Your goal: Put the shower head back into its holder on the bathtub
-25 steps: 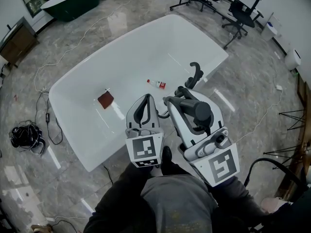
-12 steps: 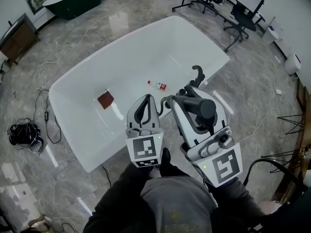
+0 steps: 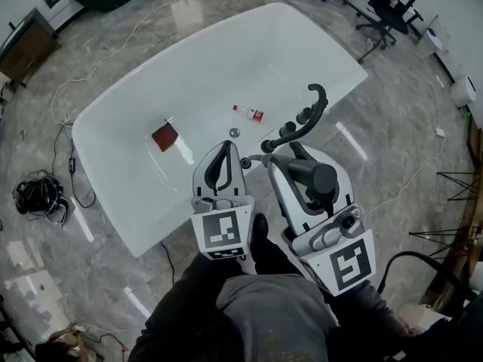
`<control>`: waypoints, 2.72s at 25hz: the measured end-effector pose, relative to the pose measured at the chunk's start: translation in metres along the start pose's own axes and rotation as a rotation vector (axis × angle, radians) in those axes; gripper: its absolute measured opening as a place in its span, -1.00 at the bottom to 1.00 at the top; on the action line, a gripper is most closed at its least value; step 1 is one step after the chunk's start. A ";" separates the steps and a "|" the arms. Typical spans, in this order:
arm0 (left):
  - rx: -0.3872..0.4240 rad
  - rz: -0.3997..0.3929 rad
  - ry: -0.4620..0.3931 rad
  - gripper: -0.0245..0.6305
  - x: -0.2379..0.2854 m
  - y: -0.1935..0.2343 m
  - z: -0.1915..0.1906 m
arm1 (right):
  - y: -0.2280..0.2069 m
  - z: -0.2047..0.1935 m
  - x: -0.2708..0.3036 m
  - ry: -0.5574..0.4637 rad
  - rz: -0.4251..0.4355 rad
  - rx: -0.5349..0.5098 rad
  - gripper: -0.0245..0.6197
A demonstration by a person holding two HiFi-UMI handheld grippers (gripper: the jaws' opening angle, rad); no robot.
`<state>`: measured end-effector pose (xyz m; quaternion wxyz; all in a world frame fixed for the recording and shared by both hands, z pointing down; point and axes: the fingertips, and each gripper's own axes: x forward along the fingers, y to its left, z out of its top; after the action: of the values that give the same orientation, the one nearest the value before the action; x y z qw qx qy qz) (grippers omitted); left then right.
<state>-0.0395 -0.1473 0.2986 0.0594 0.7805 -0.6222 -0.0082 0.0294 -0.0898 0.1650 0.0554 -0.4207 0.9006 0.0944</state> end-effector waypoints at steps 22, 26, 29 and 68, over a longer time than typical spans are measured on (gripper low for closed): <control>0.016 -0.045 0.011 -0.92 0.003 -0.014 -0.029 | -0.006 -0.052 -0.024 0.031 -0.050 0.042 -0.54; 0.015 -0.048 0.013 -0.92 0.005 -0.016 -0.036 | -0.008 -0.065 -0.026 0.054 -0.054 0.041 -0.54; 0.014 -0.047 0.025 -0.92 0.008 -0.015 -0.042 | -0.010 -0.073 -0.024 0.067 -0.055 0.046 -0.54; 0.031 -0.001 0.025 -0.92 0.012 -0.001 -0.105 | -0.009 -0.155 -0.019 0.088 -0.008 0.068 -0.54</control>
<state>-0.0266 -0.1504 0.4033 0.0550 0.7817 -0.6211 0.0109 0.0458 -0.1148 0.3183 0.0306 -0.4261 0.9031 0.0449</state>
